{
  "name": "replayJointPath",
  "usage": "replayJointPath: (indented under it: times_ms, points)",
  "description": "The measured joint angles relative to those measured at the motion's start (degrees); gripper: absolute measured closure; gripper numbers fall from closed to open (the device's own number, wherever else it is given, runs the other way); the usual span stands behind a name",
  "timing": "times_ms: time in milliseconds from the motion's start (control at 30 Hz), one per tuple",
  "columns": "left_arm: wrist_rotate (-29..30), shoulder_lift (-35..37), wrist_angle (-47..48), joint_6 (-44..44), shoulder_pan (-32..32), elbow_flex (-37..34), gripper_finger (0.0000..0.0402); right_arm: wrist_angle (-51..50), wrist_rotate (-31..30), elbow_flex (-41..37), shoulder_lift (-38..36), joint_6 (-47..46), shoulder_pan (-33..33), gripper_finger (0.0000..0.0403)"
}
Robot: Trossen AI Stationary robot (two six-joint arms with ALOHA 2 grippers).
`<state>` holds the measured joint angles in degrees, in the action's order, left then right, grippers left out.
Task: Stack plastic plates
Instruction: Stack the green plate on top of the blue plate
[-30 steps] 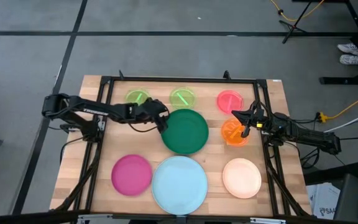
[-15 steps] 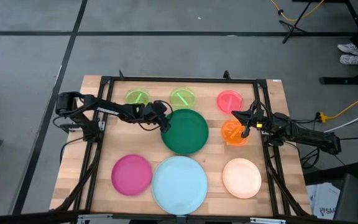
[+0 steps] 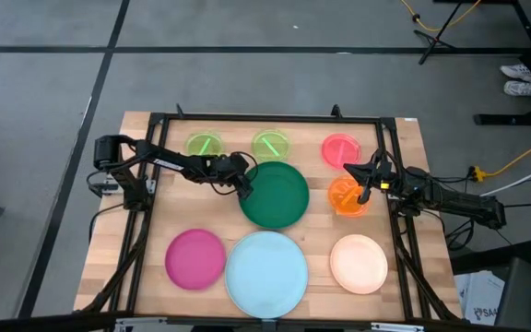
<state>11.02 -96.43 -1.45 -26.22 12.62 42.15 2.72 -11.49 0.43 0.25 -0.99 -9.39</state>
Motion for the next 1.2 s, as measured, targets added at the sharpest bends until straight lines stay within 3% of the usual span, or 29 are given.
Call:
replayJointPath:
  times_ms: [700,1200]
  points:
    - [3.3,0.0,-2.3,1.3,0.0,0.0,0.0368,0.0,0.0,0.0,0.0,1.2,0.0,0.0402]
    - [5.9,0.4,-6.5,3.3,0.0,0.0,0.0380,0.0,-0.1,0.0,0.0,1.3,0.0,0.0402]
